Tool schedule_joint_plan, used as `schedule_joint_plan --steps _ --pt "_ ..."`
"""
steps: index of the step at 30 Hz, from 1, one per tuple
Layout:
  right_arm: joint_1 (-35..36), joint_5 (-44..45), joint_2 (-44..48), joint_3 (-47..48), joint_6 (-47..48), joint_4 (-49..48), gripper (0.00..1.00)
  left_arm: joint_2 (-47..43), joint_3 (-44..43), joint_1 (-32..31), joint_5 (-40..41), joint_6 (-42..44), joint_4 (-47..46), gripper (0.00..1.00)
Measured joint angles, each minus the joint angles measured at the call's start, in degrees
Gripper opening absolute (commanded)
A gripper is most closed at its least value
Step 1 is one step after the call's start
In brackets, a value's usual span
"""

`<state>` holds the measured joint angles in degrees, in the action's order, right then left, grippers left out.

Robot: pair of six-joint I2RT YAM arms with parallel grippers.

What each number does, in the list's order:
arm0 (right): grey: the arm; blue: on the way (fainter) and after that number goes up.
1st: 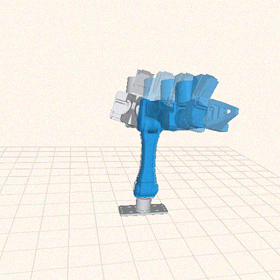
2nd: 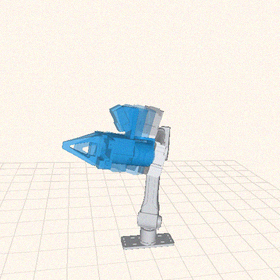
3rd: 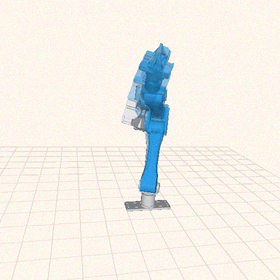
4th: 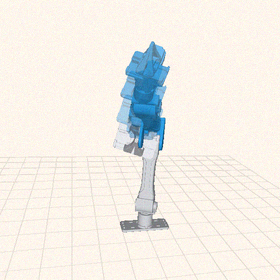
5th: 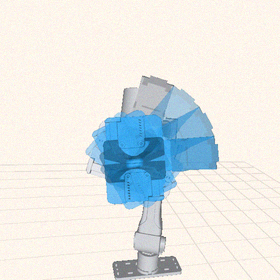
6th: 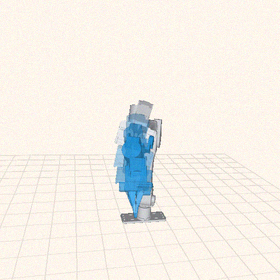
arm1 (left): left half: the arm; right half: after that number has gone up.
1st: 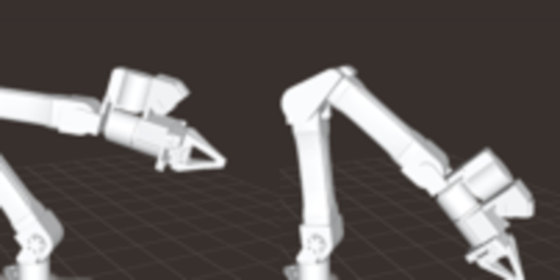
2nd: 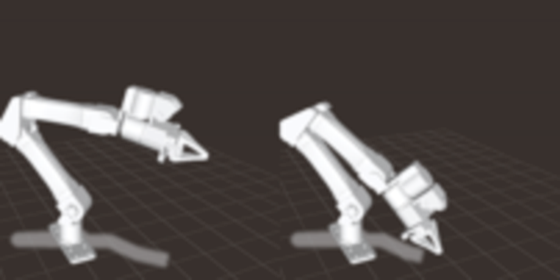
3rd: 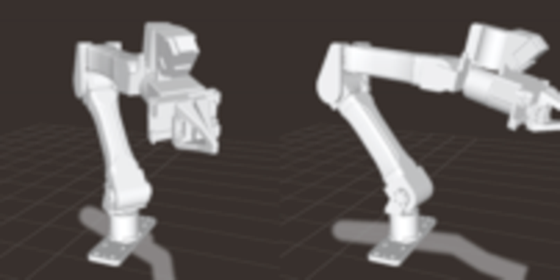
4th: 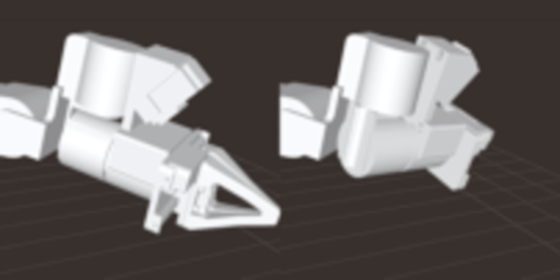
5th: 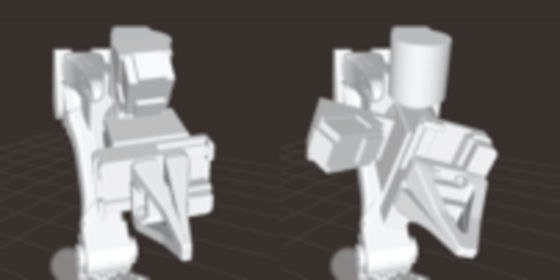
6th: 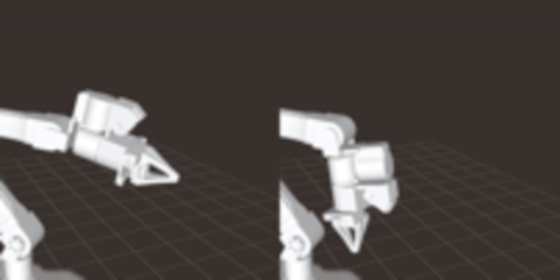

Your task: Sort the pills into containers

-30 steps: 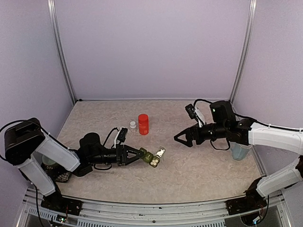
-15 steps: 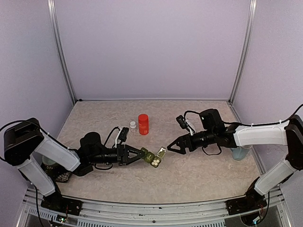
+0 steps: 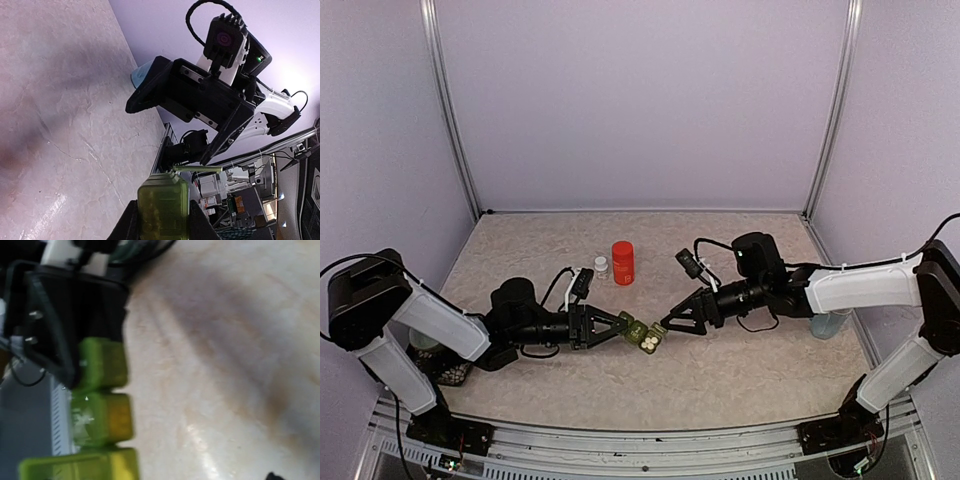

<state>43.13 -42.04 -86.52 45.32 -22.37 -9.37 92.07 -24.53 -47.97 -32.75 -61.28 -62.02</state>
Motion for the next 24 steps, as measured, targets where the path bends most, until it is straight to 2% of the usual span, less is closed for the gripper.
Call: schedule_joint_plan --steps 8,15,24 --pt "2.2 -3.7 -0.4 0.5 -0.2 -0.1 0.88 0.0 -0.1 0.0 0.1 0.1 0.9 0.19" --pt "3.4 -6.3 -4.6 1.7 -1.0 -0.5 0.81 -1.0 -0.1 0.0 0.2 0.3 1.2 0.19" --pt "3.8 -13.8 -5.4 1.1 -6.4 -8.7 0.90 -2.3 -0.1 0.0 0.4 1.3 1.8 0.19"
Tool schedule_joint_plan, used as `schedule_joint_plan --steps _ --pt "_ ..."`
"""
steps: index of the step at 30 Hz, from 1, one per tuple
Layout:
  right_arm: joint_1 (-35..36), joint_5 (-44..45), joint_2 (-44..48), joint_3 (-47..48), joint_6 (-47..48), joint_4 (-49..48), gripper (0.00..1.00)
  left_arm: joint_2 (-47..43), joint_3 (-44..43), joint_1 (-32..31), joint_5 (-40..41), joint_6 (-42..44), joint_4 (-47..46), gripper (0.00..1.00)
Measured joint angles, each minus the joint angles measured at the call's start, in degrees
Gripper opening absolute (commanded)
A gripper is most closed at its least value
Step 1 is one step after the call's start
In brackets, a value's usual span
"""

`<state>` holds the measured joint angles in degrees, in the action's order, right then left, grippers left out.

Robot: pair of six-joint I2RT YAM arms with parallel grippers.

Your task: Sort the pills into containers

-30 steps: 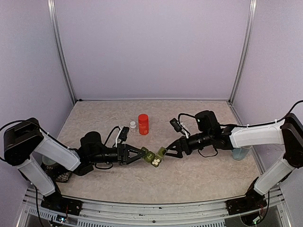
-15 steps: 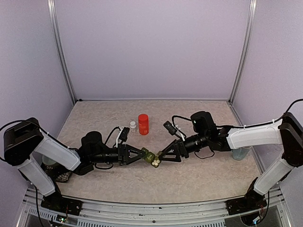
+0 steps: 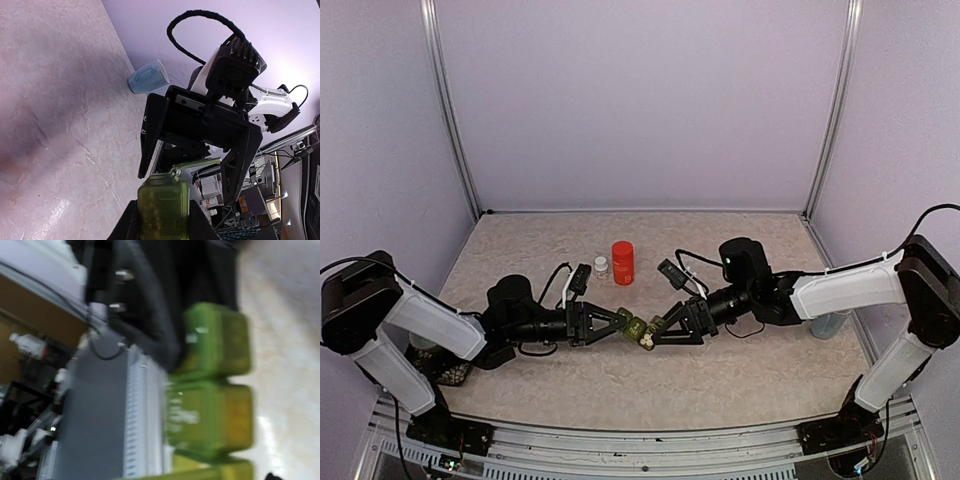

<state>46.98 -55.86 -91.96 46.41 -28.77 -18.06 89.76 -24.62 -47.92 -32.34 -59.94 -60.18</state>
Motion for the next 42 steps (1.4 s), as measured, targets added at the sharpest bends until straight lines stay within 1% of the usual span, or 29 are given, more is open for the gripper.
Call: schedule_joint_plan --steps 5,10,15,24,28,36,42 --pt "-1.2 -2.5 2.7 -1.9 -3.5 -3.6 0.90 -1.3 0.0 0.0 -0.2 0.1 0.0 0.19" --pt "-5.9 -3.8 5.5 -3.8 -6.5 -6.3 0.90 -2.1 0.0 0.1 -0.2 0.3 0.4 0.19" --pt "-9.0 -4.9 5.5 -4.7 -9.9 -9.4 0.89 -2.9 0.0 0.1 -0.2 0.5 0.6 0.19" --pt "-9.0 -7.8 -1.4 -4.7 -14.8 -14.1 0.87 -3.2 0.0 -0.2 -0.2 1.2 0.7 0.19" --pt "-8.6 -9.3 -2.8 -4.4 -16.3 -15.8 0.87 -3.4 0.0 -0.2 -0.2 1.4 1.1 0.19" --pt "-7.1 -10.2 -4.6 -1.0 -16.3 -16.1 0.85 -3.5 0.0 -0.8 -0.2 1.6 1.7 0.19" --pt "-5.3 -11.1 -5.3 0.1 -14.9 -14.6 0.81 -3.5 0.0 -0.8 0.1 1.8 1.9 0.19"
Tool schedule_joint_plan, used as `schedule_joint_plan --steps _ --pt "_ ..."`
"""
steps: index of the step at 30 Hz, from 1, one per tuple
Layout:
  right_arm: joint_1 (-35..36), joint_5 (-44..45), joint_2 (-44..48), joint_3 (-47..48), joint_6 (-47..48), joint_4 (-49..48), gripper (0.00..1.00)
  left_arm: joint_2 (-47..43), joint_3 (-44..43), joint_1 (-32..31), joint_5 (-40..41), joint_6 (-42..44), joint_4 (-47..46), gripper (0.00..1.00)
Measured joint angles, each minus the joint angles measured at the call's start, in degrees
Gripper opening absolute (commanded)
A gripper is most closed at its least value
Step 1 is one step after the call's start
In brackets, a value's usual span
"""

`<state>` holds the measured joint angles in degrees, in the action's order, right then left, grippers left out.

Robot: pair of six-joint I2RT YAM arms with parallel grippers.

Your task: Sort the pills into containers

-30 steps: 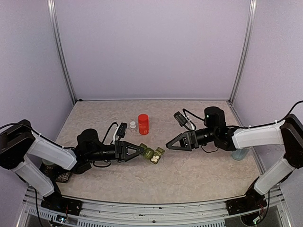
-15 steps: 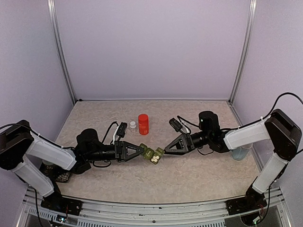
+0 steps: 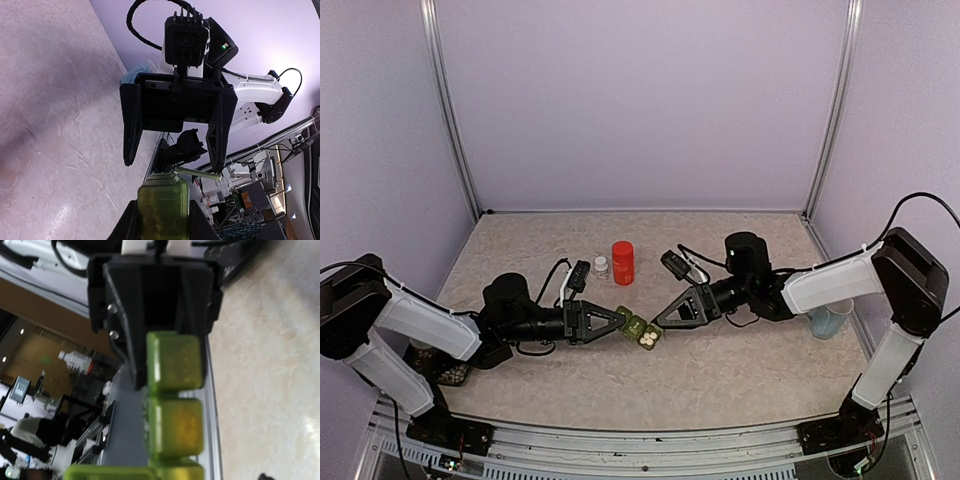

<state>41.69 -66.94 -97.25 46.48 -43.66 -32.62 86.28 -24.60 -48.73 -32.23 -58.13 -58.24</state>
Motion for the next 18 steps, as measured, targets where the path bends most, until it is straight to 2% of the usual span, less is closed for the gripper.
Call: schedule_joint_plan --steps 18 --pt "4.0 -0.8 -4.1 1.6 1.6 1.8 0.67 -1.2 0.0 0.0 2.0 1.5 2.4 0.19"
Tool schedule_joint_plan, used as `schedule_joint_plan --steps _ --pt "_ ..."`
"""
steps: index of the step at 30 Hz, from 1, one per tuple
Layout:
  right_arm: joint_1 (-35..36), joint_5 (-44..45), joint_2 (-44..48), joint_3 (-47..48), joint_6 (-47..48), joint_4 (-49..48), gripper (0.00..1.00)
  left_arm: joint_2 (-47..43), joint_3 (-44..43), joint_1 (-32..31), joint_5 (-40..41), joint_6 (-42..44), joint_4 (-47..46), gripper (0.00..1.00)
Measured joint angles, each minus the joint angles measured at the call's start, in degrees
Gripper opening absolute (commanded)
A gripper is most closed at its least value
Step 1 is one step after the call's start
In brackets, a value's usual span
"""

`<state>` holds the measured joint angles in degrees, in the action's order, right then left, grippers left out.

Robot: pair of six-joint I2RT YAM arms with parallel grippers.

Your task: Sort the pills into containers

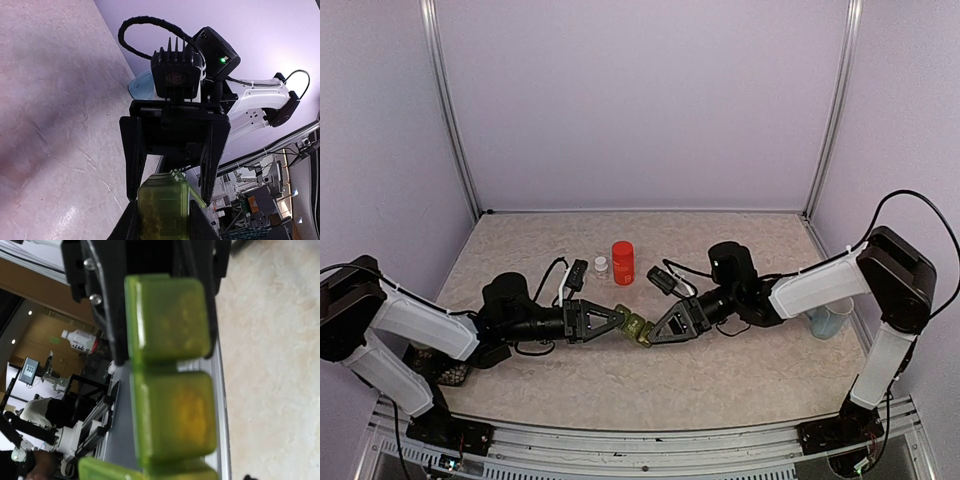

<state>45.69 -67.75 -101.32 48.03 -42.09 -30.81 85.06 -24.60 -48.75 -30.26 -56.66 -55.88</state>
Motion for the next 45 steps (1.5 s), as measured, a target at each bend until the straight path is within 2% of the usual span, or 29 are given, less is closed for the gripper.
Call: schedule_joint_plan --steps 7,11,30,42,45 --pt "0.4 2.8 0.0 3.3 4.5 7.1 0.61 -0.5 0.0 0.0 1.6 0.5 2.0 0.19" --pt "1.0 4.6 0.0 5.0 7.0 11.2 0.53 -0.5 0.0 0.0 2.1 0.6 2.5 0.19" --pt "1.6 7.1 0.0 5.8 11.0 16.5 0.44 -2.1 0.0 -0.1 2.8 1.0 4.7 0.19" --pt "2.5 11.8 0.1 8.1 14.8 22.4 0.29 -2.1 0.0 0.1 4.3 1.2 5.9 0.19" --pt "2.6 12.3 0.3 8.3 15.7 23.4 0.28 -2.2 0.1 0.1 4.3 1.6 6.0 0.19"
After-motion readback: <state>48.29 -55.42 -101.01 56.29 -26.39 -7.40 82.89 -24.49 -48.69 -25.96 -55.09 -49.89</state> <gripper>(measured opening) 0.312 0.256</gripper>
